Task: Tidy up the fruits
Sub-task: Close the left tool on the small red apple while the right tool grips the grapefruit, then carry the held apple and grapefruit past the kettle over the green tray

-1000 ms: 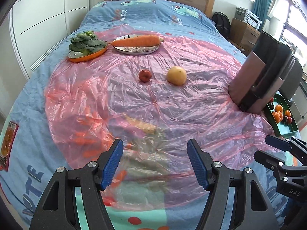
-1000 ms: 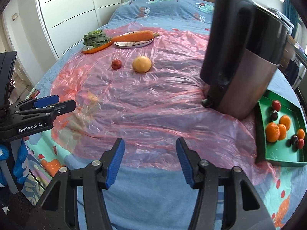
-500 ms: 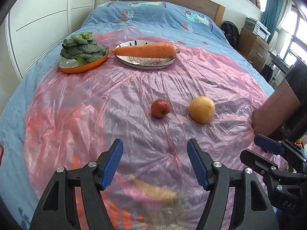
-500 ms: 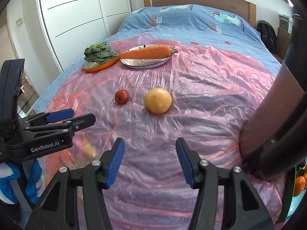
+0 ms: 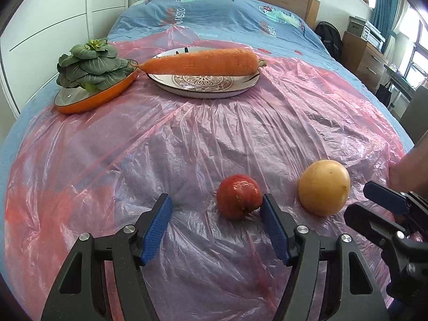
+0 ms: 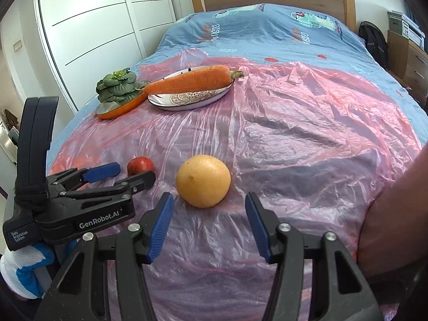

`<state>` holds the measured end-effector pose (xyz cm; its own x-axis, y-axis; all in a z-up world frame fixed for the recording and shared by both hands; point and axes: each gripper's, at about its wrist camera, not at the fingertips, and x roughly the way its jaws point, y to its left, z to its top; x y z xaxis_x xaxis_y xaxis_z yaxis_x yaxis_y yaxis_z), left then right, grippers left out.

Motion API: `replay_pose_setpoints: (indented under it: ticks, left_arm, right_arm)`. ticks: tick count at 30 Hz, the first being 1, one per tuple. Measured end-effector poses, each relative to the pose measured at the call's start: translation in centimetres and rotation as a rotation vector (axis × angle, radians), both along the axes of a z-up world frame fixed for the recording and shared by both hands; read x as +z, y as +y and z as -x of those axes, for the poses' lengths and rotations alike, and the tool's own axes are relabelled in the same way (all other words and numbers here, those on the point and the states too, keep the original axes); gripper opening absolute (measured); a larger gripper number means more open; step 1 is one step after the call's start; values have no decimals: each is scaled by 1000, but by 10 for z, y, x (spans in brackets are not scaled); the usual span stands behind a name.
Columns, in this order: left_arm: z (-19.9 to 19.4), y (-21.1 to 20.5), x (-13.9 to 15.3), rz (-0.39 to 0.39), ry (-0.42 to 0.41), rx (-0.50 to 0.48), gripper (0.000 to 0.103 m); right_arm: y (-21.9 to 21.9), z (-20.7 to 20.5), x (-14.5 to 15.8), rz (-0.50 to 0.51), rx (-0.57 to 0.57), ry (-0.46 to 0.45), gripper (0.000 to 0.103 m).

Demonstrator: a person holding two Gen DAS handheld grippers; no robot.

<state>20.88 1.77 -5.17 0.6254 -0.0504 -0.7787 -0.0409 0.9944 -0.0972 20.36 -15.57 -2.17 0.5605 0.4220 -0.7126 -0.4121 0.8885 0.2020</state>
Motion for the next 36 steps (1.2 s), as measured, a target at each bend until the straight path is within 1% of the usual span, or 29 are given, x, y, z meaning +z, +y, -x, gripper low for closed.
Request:
replay_pose_setpoints:
  ticks: [7,10,14,18,23,31,36]
  left_arm:
    - [-3,6,-6,39,-19,-7,57]
    - [-3,9,-9,63,-27,-6,57]
    - [-3,12,-10,76,-35,1,53]
    - [-2,12,-11,77,-49,6,49]
    - [0,18,-12,99,-56,19,38]
    - [2,20,-12,109,-58,29,28]
    - [3,21,-11,110,-59,28,27]
  right_arm:
    - [19,-21,-16,11,1,15,85]
    - [22,-24,-25,11,-3,23,85]
    - [24,-26,-33,16,-14,12,84]
    - [27,-28,-36,30,-18,-2,84]
    - [25,-28,-37,21,-24,-9,82]
    - [23,-26,-37,10,-25,-22,81]
    - [22,-25,-37,2,-26,-28,81]
